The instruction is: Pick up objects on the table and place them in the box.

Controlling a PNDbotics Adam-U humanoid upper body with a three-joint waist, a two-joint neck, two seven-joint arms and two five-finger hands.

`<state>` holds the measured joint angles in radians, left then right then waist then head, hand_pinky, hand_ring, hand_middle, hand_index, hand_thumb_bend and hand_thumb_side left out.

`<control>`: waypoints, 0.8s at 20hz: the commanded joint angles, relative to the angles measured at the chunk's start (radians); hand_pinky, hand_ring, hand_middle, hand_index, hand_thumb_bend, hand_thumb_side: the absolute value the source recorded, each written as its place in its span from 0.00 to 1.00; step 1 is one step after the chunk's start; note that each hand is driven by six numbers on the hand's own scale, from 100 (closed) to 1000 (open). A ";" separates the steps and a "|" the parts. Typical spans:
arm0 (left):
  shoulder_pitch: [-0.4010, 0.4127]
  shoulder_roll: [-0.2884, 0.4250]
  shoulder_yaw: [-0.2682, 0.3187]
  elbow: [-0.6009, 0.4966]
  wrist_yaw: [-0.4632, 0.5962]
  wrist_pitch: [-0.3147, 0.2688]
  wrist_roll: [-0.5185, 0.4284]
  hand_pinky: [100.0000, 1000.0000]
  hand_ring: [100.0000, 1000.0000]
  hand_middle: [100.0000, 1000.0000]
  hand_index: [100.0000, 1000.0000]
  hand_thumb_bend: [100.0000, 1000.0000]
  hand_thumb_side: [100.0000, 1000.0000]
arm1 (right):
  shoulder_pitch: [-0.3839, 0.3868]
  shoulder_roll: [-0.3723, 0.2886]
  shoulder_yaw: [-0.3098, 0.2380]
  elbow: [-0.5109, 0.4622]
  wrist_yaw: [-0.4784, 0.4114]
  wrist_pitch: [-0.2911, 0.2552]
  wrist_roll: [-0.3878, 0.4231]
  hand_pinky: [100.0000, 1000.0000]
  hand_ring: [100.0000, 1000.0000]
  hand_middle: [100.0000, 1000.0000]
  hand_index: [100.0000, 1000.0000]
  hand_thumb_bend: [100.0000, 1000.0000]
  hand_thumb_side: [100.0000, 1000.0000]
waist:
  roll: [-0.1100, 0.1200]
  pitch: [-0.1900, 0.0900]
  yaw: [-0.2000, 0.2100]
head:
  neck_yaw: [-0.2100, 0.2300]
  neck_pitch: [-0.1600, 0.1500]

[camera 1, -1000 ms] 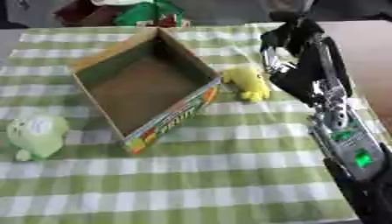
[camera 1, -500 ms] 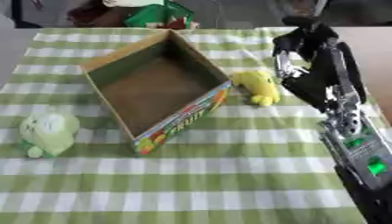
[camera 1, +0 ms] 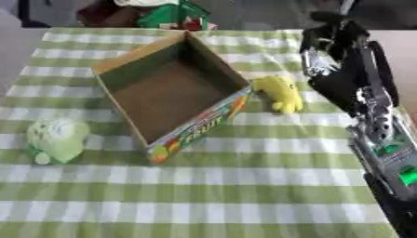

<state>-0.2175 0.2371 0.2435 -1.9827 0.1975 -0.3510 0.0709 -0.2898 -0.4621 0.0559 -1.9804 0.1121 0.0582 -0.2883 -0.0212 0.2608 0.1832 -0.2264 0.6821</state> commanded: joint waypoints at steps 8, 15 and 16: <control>-0.020 0.058 0.002 -0.017 -0.012 -0.006 0.001 0.33 0.44 0.43 0.66 0.00 0.82 | -0.085 -0.181 0.029 -0.020 0.123 0.113 0.091 0.72 0.85 0.66 0.85 0.00 0.58 | -0.029 0.009 -0.008 | 0.000 -0.011; -0.036 0.073 -0.009 -0.017 -0.006 -0.009 -0.007 0.33 0.44 0.43 0.66 0.00 0.81 | -0.146 -0.329 0.070 0.006 0.234 0.224 0.202 0.74 0.90 0.76 0.91 0.00 0.72 | -0.038 0.014 -0.004 | -0.014 -0.023; -0.038 0.077 -0.012 -0.017 -0.005 -0.009 -0.009 0.33 0.44 0.43 0.66 0.00 0.81 | -0.158 -0.344 0.086 0.021 0.248 0.239 0.217 0.74 0.90 0.77 0.91 0.00 0.73 | -0.039 0.013 -0.002 | -0.015 -0.023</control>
<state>-0.2461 0.2833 0.2337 -1.9828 0.1916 -0.3571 0.0658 -0.4333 -0.7548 0.1368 -1.9633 0.3363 0.2785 -0.0878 -0.0631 0.2900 0.1808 -0.2382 0.6716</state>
